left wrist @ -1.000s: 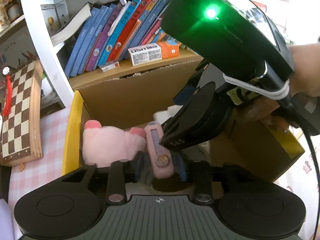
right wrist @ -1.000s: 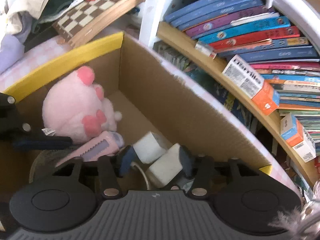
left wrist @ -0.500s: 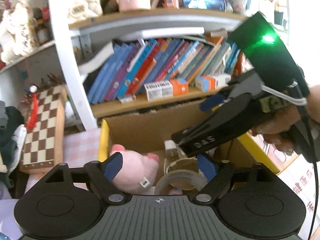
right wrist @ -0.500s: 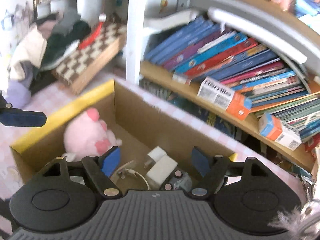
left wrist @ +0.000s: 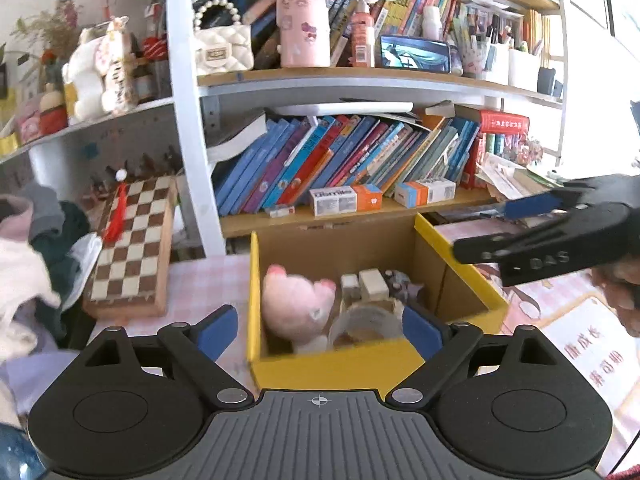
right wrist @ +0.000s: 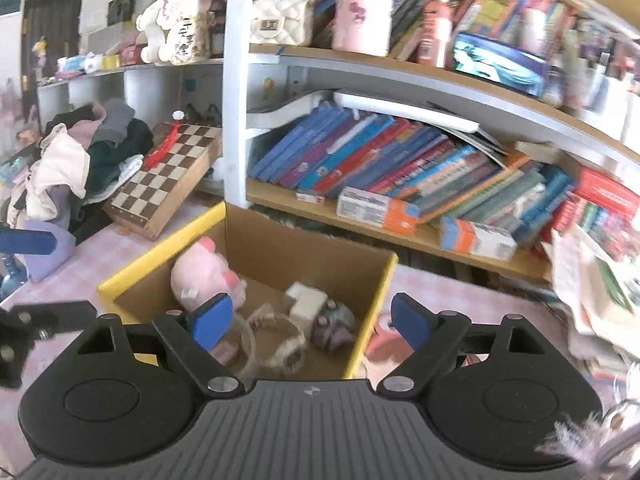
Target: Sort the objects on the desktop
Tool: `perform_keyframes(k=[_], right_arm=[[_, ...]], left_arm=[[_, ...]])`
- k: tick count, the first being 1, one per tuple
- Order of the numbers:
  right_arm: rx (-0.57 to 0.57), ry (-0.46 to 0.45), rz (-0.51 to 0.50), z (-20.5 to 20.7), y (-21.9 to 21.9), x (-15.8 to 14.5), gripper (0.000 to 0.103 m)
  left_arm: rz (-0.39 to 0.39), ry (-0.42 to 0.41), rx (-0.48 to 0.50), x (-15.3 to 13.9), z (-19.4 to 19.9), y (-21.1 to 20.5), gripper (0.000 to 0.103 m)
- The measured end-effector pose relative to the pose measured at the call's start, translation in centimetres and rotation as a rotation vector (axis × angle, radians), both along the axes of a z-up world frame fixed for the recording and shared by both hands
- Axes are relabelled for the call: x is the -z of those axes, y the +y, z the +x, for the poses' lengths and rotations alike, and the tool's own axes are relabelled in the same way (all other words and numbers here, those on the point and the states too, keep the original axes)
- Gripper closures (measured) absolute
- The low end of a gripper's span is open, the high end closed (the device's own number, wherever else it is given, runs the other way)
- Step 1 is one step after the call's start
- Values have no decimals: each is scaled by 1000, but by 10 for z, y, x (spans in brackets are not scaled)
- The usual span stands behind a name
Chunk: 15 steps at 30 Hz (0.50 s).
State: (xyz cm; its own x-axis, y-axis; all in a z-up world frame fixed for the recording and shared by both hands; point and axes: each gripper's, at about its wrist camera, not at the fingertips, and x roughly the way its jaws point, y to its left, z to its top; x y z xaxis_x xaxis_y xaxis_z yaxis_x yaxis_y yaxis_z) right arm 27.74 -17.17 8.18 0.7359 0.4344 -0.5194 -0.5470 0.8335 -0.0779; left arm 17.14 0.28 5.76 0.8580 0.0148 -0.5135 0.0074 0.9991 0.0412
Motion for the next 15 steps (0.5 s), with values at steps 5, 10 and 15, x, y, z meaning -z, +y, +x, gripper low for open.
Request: perform_keyframes(k=[5, 10, 15], right_arm=[[68, 17, 11, -54, -11, 15, 16], [85, 11, -27, -114, -10, 33, 14], [113, 20, -34, -164, -12, 49, 11]], left_arm=[[3, 23, -2, 10, -38, 1, 11], [25, 38, -7, 20, -79, -3, 11], [39, 45, -12, 30, -116, -7, 11]])
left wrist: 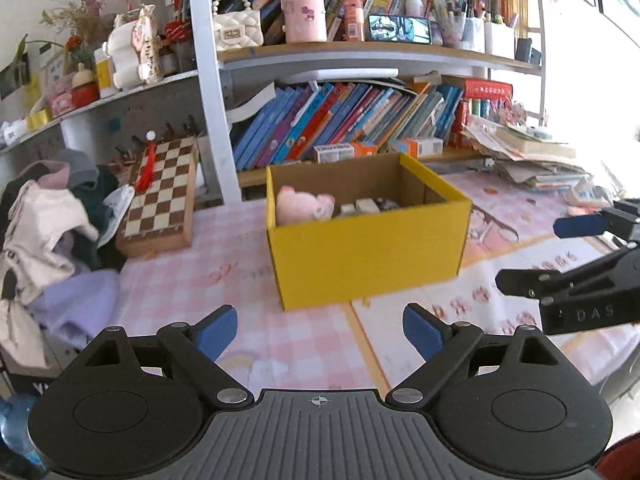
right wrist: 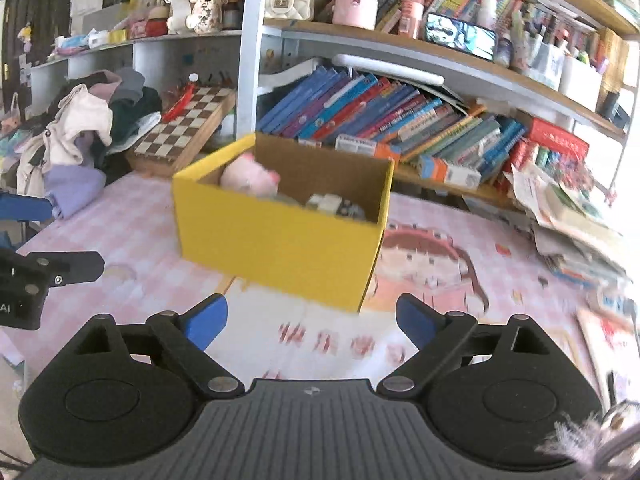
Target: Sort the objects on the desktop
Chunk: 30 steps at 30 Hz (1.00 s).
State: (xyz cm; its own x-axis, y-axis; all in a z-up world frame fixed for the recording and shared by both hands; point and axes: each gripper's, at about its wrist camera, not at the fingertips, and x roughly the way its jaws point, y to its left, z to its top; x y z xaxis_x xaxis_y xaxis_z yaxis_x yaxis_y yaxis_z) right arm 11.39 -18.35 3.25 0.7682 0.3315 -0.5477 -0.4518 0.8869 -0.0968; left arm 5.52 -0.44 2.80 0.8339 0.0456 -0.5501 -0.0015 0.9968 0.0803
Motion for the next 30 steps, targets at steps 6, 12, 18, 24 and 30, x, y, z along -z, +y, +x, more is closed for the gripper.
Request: perform_keyframes(k=[6, 12, 18, 24, 30], right_arm=[[44, 36, 4, -41, -3, 16, 5], [35, 45, -25, -68, 0, 23, 4], [50, 48, -27, -78, -3, 21, 3], [54, 71, -39, -84, -7, 25, 0], [59, 96, -48, -91, -10, 28, 0]], left_arm=[[-11, 25, 1, 11, -31, -3, 10], [-22, 59, -12, 19, -46, -3, 10], [-26, 67, -22, 20, -54, -2, 10], [-45, 90, -12, 24, -60, -4, 10], [-25, 111, 17, 26, -69, -15, 9]])
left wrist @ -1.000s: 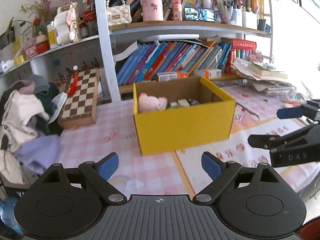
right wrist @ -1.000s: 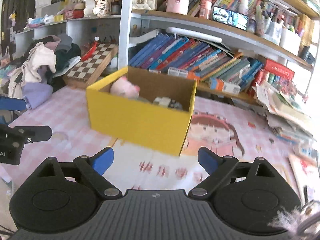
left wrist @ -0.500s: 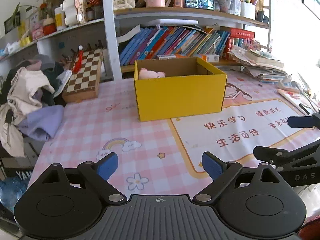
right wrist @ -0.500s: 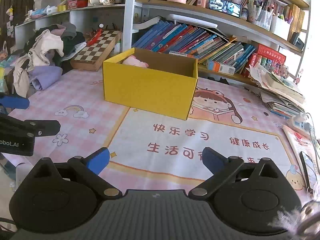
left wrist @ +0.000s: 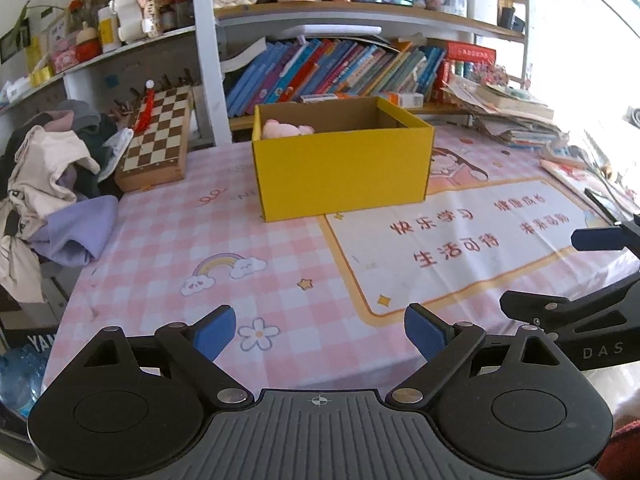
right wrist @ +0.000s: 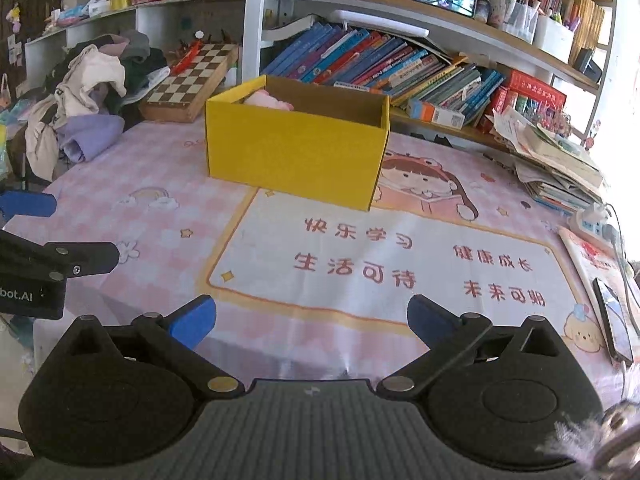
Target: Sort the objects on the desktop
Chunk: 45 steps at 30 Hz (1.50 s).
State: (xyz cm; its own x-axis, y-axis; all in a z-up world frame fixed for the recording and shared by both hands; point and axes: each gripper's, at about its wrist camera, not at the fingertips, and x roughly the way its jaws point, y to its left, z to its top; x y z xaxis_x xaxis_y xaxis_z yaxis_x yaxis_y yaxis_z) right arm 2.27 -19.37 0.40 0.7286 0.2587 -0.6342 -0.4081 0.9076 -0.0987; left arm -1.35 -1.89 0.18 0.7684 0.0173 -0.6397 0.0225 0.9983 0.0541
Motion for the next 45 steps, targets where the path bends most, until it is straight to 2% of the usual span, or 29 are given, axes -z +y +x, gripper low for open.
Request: perform_keyframes(k=[3, 5, 9, 29, 45], right_arm=[[4, 12, -3, -3, -2, 2, 0], [7, 20, -5, -5, -3, 3, 0], [9, 26, -7, -9, -4, 4, 0], [-6, 52, -4, -16, -8, 9, 0], [-5, 54, 4, -15, -10, 6, 0]], left_arm=[[8, 11, 8, 2, -3, -4, 9], [11, 14, 9, 2, -5, -5, 2], [11, 17, 14, 3, -8, -8, 1], [-23, 80, 18, 11, -10, -10, 0], [-10, 79, 15, 9, -12, -14, 0]])
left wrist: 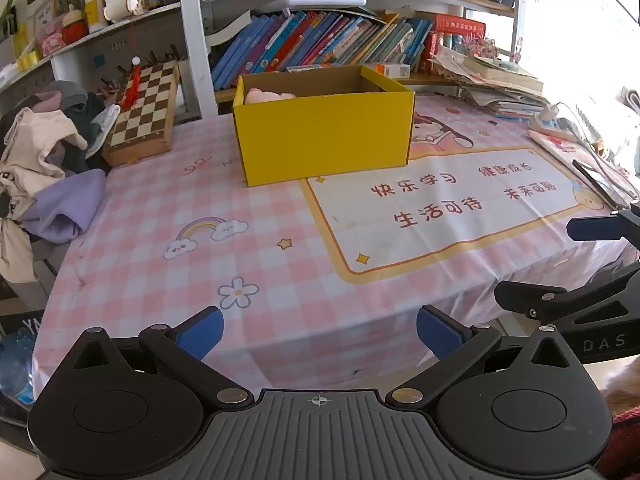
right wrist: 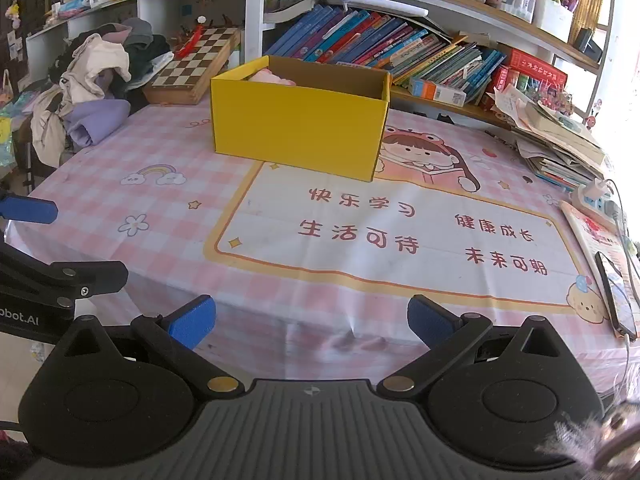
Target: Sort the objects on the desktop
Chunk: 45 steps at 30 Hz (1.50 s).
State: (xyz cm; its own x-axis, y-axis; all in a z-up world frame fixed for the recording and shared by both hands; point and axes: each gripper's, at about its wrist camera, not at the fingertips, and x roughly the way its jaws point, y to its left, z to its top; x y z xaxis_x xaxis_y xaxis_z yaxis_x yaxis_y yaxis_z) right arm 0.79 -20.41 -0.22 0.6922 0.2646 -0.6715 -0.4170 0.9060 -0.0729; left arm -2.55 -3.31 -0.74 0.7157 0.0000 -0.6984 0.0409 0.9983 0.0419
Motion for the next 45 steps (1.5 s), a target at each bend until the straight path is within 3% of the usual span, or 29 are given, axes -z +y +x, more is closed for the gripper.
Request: perform_keyframes(k=[45], right_arm=[[-20, 14, -13, 15, 6, -1, 0]], left_arm=[[-17, -2, 10, 0, 12, 9, 0]])
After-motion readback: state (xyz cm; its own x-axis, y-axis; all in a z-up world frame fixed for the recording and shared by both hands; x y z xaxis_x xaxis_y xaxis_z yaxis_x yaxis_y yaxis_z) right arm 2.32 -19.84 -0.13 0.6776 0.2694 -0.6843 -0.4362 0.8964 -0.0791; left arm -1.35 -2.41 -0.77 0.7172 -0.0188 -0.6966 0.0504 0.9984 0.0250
